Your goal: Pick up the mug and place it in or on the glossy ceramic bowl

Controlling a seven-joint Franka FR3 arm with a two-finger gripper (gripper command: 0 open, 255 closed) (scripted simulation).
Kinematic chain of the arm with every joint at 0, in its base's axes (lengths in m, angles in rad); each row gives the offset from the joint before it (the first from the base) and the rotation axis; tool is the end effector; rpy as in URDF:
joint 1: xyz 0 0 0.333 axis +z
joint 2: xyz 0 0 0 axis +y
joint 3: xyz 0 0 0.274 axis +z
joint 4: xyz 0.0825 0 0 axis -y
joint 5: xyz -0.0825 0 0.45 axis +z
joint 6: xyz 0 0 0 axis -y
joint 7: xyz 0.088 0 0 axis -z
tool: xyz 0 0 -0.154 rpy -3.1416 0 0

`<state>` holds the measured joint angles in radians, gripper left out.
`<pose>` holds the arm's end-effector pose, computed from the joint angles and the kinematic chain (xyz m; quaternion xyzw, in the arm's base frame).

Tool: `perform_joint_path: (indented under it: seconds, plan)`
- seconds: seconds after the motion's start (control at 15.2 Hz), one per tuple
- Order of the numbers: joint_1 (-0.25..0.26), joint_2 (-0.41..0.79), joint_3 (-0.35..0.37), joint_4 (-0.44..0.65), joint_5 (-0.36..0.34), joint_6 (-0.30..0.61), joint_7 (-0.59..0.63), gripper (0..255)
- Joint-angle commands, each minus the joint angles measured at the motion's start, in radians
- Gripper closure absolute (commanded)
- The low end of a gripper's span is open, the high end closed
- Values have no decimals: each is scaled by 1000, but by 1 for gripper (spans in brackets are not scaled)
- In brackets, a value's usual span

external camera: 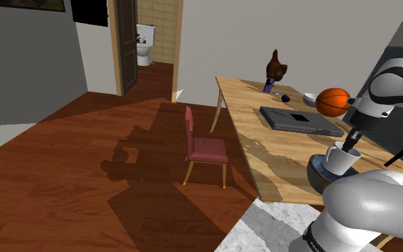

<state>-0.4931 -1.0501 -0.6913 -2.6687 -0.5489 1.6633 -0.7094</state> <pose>0.1423 -0.3577 0.3721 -0.9986 0.0431 0.0022 0.0317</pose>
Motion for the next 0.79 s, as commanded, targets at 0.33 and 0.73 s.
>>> perform_joint_path:
  seconds: [0.33,0.73]
  plan:
    - [0,0,0,0,0,0,0,0]
    - [26,15,61,122,60,-106,-9,0]
